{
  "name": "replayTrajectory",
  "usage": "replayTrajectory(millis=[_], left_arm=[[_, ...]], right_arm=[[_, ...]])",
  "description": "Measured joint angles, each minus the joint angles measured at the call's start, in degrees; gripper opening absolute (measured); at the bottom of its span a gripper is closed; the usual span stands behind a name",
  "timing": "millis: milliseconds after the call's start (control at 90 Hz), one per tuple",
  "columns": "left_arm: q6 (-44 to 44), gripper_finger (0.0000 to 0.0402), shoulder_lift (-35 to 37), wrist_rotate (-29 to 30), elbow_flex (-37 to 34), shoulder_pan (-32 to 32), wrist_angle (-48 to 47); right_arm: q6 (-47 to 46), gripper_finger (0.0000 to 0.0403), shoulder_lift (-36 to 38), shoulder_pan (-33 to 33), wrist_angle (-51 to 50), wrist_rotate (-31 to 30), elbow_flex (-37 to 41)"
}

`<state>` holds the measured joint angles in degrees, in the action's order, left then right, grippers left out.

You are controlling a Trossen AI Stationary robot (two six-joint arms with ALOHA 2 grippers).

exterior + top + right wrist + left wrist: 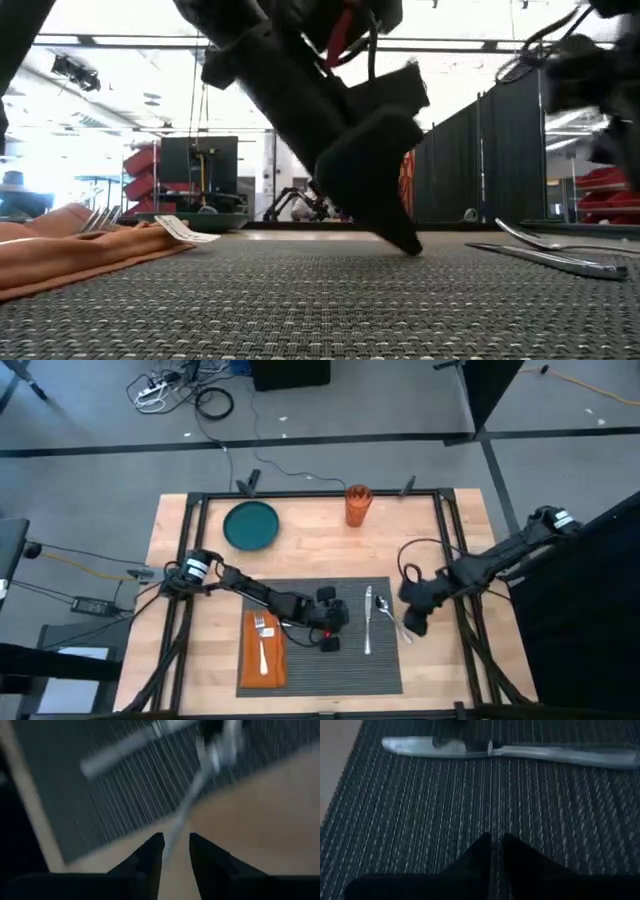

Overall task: Set table place
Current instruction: Adjust the silver spoon on the black table placemat

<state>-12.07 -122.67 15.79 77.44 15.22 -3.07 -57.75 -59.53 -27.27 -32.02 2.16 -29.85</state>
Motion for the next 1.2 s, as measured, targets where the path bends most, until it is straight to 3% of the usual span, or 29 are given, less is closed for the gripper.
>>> replayTrajectory(millis=[178,400,1200], left_arm=[[-0.4,0.0037,-0.1,0.2,-0.1,0.1,0.6],[-0.3,0.0037,-0.1,0.2,-0.1,-0.1,1.6],[0.0,0.0037,-0.1,0.2,-0.1,-0.1,1.6]], right_arm=[[-7.1,0.0075,-5.1,-8.6,-0.7,-1.1,0.0],[-8.2,0.0075,-13.0,-12.9,4.5,-2.3,0.0],[-4.2,0.0075,-20.7,-13.1,24.8,-6.2,0.0]])
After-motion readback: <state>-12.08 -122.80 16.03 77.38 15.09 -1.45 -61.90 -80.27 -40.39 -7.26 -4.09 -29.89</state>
